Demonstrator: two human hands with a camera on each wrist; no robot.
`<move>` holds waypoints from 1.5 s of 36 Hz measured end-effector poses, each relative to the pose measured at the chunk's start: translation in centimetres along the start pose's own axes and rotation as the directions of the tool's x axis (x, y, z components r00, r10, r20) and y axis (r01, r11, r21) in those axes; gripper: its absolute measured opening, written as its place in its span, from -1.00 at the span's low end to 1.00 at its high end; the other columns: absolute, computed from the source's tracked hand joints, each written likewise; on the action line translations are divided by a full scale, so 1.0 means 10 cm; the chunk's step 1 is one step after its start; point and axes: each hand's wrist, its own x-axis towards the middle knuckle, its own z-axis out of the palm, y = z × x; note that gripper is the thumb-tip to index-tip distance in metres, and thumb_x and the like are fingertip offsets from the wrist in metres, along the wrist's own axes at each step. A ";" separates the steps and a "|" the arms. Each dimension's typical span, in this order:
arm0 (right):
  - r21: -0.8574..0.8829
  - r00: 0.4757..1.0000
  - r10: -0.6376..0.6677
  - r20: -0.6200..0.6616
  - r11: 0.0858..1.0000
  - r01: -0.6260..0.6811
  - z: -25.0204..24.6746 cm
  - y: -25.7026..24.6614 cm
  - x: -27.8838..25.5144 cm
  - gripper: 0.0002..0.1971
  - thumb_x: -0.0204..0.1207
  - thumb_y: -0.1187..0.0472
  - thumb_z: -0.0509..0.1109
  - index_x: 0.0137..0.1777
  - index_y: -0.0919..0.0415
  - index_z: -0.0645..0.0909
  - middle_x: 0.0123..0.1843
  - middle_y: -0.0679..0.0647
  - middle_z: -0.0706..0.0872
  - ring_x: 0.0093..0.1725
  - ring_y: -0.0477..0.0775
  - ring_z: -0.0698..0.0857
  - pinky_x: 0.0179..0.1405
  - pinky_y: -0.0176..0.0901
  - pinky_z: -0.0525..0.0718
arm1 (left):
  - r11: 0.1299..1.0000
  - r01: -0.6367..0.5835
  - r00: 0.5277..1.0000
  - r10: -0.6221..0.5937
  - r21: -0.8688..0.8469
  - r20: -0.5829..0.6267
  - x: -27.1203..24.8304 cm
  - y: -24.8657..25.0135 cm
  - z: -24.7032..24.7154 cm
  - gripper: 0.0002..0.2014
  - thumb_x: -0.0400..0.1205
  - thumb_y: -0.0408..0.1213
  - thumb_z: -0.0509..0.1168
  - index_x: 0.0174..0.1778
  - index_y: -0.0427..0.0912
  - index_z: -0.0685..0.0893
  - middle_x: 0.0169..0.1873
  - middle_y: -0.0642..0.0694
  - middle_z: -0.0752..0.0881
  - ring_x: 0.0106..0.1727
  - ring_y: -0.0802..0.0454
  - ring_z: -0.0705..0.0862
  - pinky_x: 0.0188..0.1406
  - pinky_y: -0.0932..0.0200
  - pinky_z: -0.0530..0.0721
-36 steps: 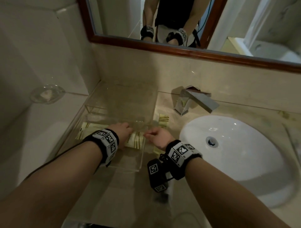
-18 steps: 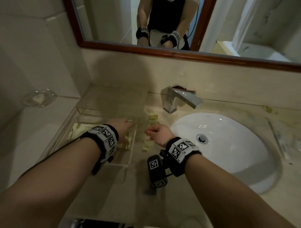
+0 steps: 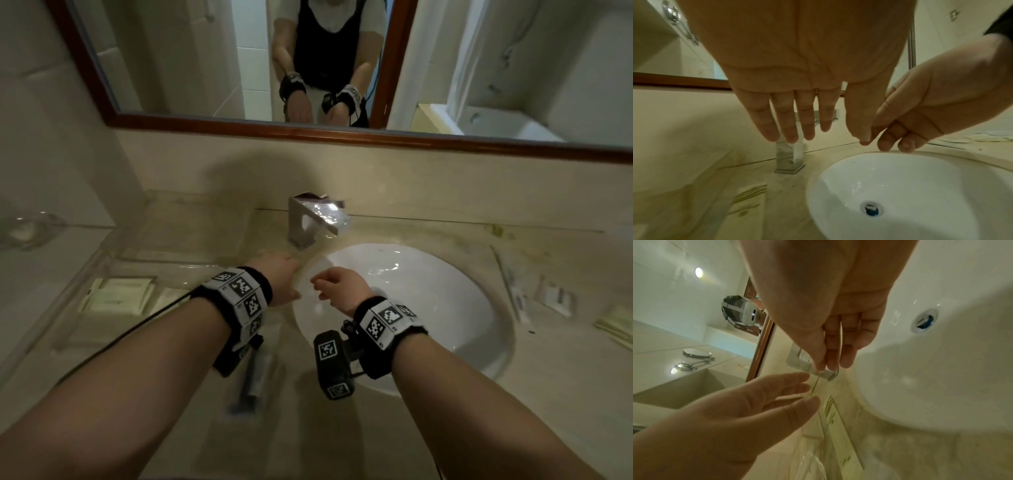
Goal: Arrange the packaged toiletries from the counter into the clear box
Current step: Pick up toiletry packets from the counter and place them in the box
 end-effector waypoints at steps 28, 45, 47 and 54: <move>0.063 0.809 0.397 -0.434 0.909 -0.412 -2.58 2.24 -0.99 -0.75 0.56 0.21 0.31 0.19 0.16 0.69 0.29 0.20 0.70 0.26 0.23 0.65 0.28 -0.09 0.58 | 0.927 -0.371 0.928 0.366 0.065 0.077 0.69 3.08 -0.08 -0.42 0.66 -0.03 0.22 0.59 -0.02 0.25 0.53 -0.05 0.36 0.47 -0.10 0.47 0.43 0.00 0.51; 0.119 0.494 0.648 -0.579 0.667 -0.735 -3.30 3.30 -1.65 -0.35 0.44 0.10 0.36 0.53 0.06 0.23 0.50 0.19 0.29 0.49 0.29 0.31 0.48 0.13 0.33 | 0.860 -0.505 0.856 0.490 0.071 0.165 0.93 4.21 0.11 -0.38 0.66 0.01 0.19 0.61 -0.10 0.21 0.60 -0.10 0.27 0.59 -0.09 0.32 0.56 -0.05 0.37; 0.067 0.511 0.635 -0.580 0.662 -0.747 -3.28 3.33 -1.64 -0.41 0.48 0.11 0.31 0.51 0.07 0.25 0.49 0.20 0.30 0.48 0.30 0.32 0.47 0.13 0.33 | 0.863 -0.500 0.859 0.484 0.074 0.167 0.94 4.23 0.11 -0.38 0.65 0.00 0.20 0.61 -0.09 0.21 0.60 -0.09 0.27 0.58 -0.09 0.34 0.54 -0.07 0.40; -0.088 0.520 0.563 -0.643 0.620 -0.780 -3.33 3.38 -1.65 -0.59 0.64 0.14 0.11 0.47 0.17 0.30 0.45 0.25 0.37 0.42 0.30 0.39 0.40 0.09 0.35 | 0.884 -0.465 0.878 0.453 0.049 0.154 0.92 4.22 0.16 -0.40 0.64 -0.01 0.23 0.59 -0.08 0.27 0.57 -0.05 0.29 0.54 -0.07 0.40 0.52 -0.02 0.43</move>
